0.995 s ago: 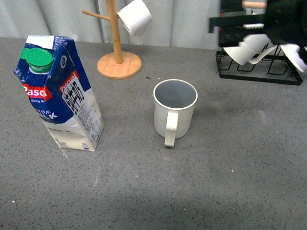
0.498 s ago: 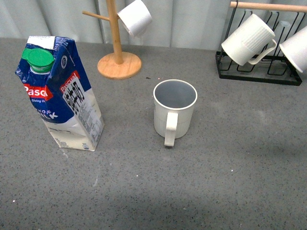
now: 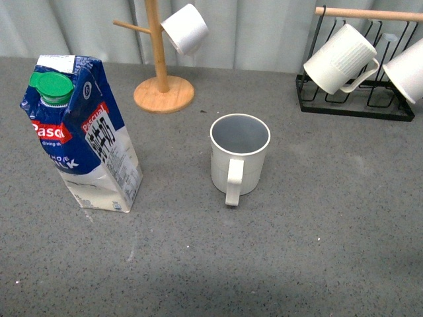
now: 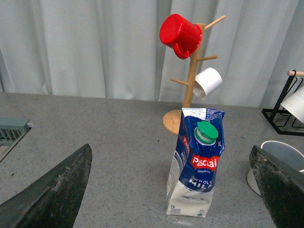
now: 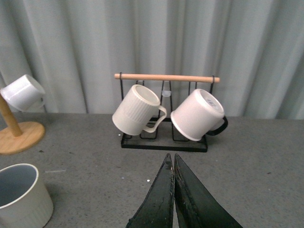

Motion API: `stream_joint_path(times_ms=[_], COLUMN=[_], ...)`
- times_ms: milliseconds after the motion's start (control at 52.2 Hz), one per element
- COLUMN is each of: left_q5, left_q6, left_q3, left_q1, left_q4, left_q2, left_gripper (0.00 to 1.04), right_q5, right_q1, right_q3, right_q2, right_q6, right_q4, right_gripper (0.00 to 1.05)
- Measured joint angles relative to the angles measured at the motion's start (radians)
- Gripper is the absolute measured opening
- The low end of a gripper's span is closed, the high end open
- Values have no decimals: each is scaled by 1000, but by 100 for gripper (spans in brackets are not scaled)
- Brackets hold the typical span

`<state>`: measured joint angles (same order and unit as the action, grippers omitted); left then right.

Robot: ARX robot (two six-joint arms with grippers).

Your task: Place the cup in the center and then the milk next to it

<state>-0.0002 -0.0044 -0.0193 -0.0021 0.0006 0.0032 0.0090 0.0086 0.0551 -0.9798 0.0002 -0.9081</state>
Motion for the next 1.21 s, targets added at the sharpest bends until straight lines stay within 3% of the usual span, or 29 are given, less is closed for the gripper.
stream_joint_path(times_ms=[612,1206], left_q5=[0,0], left_q6=[0,0], left_q3=[0,0], left_q1=[0,0], left_q4=[0,0], left_q2=[0,0], left_gripper=[98,98], right_q5=[-7,-7], right_q1=[-6,-6], right_q3=[-50,-50], right_q2=[485,729], right_q6=[0,0], right_q4=[418,654], right_gripper=[1,1])
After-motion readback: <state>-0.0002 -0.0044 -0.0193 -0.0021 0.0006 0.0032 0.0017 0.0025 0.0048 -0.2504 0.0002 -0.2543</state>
